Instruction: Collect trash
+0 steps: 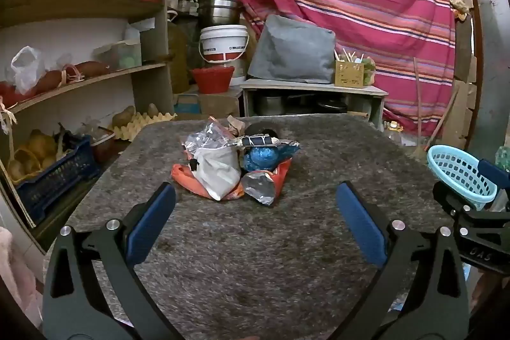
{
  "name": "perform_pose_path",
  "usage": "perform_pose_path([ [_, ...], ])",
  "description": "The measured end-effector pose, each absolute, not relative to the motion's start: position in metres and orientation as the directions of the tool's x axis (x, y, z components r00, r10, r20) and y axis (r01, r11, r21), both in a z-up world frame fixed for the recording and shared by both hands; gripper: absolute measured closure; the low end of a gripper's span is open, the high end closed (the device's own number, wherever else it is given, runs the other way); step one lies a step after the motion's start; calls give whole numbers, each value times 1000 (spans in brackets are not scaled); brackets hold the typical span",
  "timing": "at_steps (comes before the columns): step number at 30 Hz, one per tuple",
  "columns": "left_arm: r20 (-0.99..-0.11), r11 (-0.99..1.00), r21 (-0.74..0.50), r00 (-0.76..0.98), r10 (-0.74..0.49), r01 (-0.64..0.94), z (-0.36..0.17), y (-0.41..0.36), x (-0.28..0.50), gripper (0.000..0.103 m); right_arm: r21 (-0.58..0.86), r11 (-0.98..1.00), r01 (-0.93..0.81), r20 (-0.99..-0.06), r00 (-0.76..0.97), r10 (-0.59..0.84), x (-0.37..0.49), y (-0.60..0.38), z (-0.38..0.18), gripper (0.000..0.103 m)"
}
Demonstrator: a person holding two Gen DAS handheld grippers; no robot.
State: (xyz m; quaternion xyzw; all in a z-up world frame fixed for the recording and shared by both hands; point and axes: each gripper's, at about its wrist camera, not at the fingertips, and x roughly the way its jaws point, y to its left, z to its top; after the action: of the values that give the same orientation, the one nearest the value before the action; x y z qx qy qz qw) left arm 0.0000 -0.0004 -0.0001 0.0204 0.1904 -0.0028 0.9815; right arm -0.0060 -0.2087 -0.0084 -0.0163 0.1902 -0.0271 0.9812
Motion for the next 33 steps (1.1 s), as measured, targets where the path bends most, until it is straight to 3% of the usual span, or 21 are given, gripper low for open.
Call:
perform_pose_path([
  [33,-369,1000,18,930,-4,11,4,5,0,5,-44,998,48,-375,925,-61,-6,-208,-9,4],
])
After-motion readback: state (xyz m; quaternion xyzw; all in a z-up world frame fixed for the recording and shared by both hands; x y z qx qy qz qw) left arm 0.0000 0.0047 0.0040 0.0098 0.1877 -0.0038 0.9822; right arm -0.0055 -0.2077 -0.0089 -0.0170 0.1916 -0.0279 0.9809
